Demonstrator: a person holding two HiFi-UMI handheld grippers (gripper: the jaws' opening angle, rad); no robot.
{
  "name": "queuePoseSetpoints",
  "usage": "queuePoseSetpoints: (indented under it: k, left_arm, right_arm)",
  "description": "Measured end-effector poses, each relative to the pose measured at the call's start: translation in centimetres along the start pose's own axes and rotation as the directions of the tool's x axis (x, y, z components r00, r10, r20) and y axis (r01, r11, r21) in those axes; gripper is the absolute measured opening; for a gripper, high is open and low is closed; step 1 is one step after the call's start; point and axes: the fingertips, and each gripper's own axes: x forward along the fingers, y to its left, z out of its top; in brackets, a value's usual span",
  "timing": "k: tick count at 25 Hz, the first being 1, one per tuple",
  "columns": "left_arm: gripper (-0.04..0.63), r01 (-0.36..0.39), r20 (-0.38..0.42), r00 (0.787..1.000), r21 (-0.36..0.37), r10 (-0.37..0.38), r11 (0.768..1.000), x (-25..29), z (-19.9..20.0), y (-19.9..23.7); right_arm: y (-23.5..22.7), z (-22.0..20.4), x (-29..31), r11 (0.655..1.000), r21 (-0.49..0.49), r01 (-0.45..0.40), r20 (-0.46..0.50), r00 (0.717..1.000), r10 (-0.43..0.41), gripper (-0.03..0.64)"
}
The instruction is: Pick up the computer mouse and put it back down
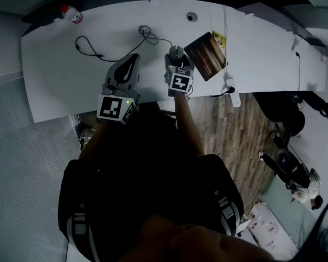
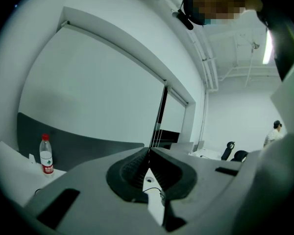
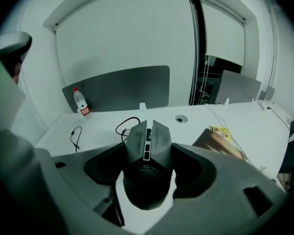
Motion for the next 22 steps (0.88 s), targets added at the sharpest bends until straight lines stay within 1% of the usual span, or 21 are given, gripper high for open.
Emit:
queuePoseSetpoints:
  k: [8, 14, 22]
  left_arm:
    - [0.006, 0.01, 0.049, 0.999, 0.016, -0.011, 1.0, -0.7, 2.0, -1.3]
    - [0.006, 0.01, 0.061, 0.998, 0.018, -0.011, 1.0, -1.3, 2.3, -1.2]
    - [0.006, 0.006, 0.069, 0.998, 0.023, -0.007, 1.0, -1.4, 3.0, -0.9]
  right_arm:
    - [-0.1, 3.0, -3.6, 1.0, 0.002, -0.006, 0.09, 0.996, 0.006, 0.288]
    - [0.7, 4.3, -5.5, 1.0, -0.017, -0.021, 0.137, 0.99, 0.023, 0.289]
    - [1.3, 7.2, -8.3, 0.999, -0.016, -0.036, 0.23, 0.972, 0.038, 0.289]
